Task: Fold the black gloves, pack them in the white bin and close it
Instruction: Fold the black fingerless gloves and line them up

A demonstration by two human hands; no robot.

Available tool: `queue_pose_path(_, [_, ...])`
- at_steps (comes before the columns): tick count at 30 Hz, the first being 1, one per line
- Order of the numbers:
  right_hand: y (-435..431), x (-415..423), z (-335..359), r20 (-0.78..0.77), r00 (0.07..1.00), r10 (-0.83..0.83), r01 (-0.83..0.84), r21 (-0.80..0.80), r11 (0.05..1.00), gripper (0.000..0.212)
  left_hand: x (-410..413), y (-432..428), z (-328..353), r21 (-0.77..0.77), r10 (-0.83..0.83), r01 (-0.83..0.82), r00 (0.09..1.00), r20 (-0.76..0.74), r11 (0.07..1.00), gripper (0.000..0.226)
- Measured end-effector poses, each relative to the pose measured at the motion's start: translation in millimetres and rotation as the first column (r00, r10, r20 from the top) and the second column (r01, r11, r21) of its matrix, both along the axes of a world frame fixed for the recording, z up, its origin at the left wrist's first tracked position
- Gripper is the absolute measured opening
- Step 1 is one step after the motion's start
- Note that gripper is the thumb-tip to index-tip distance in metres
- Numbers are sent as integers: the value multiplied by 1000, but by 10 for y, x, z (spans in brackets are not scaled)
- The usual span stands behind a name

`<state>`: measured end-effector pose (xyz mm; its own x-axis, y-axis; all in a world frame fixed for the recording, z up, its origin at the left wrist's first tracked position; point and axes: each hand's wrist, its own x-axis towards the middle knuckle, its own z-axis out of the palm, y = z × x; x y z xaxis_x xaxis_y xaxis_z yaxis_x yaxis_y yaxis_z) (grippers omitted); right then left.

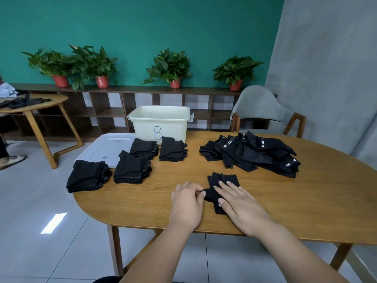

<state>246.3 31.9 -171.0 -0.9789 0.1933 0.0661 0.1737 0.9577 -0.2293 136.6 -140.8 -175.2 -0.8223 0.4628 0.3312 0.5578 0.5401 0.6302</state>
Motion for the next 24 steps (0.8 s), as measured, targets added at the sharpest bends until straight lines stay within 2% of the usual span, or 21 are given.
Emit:
queue_pose_path(3, [1, 4, -2, 12, 1000, 16, -16, -2, 1000, 62, -8, 1, -2, 56, 76, -78, 997, 34, 995, 13])
queue_pose_path(8, [66, -64, 160, 114, 992, 45, -43, -21, 999, 57, -26, 35, 11, 9, 119, -120, 992, 50, 993, 19])
queue_pose_path(9, [85, -99, 227, 110, 993, 44, -41, -33, 999, 56, -23, 35, 13, 9, 112, -113, 992, 51, 994, 22])
queue_pose_path(13, [130, -290, 404, -66, 997, -31, 28, -42, 999, 51, -16, 30, 14, 49, 106, -108, 993, 55, 993, 26])
queue_pose_path(15, [80, -377, 346, 13, 999, -34, 34, -22, 999, 56, -11, 25, 11, 69, 101, -104, 994, 51, 992, 29])
queue_pose_path(18, [-20, -437, 159, 158, 986, -46, 42, 24, 999, 61, 3, 7, -7, 90, 61, -61, 998, 2, 994, 33])
queue_pose_path(24, [-13, -483, 141, 179, 982, -62, 58, 28, 998, 61, 103, -42, -4, 32, -159, 166, 977, -142, 986, 26])
